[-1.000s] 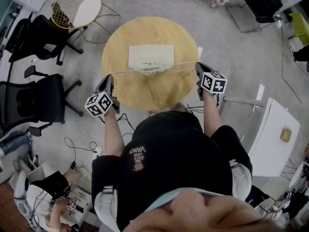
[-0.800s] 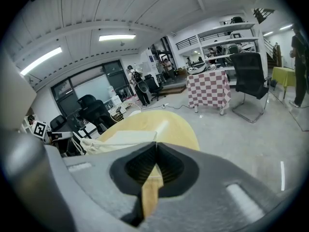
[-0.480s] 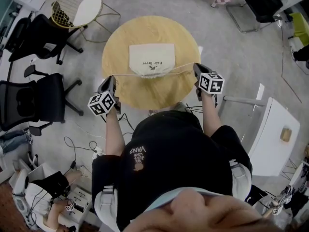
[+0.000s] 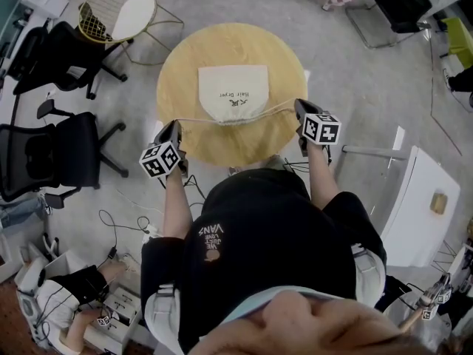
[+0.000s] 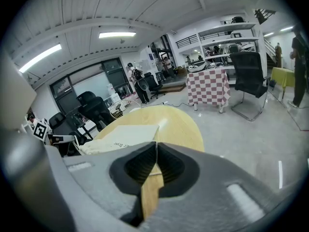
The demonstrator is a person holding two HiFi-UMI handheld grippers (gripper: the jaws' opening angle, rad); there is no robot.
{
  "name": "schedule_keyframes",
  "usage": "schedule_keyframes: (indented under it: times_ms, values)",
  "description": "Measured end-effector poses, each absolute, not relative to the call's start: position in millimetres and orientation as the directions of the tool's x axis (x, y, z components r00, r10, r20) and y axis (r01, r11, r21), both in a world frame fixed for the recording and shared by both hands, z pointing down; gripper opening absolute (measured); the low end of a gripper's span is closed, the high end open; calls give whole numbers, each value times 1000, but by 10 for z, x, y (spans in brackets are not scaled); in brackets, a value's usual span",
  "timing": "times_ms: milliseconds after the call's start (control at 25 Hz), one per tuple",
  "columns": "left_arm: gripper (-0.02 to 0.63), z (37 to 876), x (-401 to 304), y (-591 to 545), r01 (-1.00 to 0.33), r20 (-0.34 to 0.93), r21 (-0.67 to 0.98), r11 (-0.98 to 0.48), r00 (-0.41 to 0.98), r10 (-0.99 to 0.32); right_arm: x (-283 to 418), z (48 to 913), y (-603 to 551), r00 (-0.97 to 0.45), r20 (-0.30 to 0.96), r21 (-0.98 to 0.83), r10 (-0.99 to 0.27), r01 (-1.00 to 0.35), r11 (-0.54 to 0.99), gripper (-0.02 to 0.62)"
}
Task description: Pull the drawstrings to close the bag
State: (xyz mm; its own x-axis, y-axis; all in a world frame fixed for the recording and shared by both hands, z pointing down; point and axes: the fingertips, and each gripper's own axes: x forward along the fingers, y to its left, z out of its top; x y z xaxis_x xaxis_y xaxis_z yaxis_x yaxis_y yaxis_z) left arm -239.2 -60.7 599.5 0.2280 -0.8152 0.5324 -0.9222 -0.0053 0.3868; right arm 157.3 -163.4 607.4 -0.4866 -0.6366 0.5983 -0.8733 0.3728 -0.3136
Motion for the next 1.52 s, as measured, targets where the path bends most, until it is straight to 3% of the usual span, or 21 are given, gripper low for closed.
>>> schedule_keyframes:
  times_ms: [520, 720, 960, 1520]
  values:
    - [17, 6204, -2373, -352, -919, 565, 393, -26, 264, -782, 1570, 6260, -1300, -457, 631, -312, -626, -889, 334, 14]
    - [17, 6236, -2358, -271, -922, 579, 384, -40, 274, -768, 1553, 6275, -1180, -459, 634, -322, -622, -888, 328, 58]
    - [57, 6276, -2378, -209, -922, 586, 384, -57, 291, -756, 1548, 6263, -1090, -449, 625, -325, -639, -894, 310, 57]
    - [57, 5829, -2380, -331, -925, 484, 351, -144, 311, -818, 1393, 6022, -1042, -455, 562, -331, -691, -889, 316, 58]
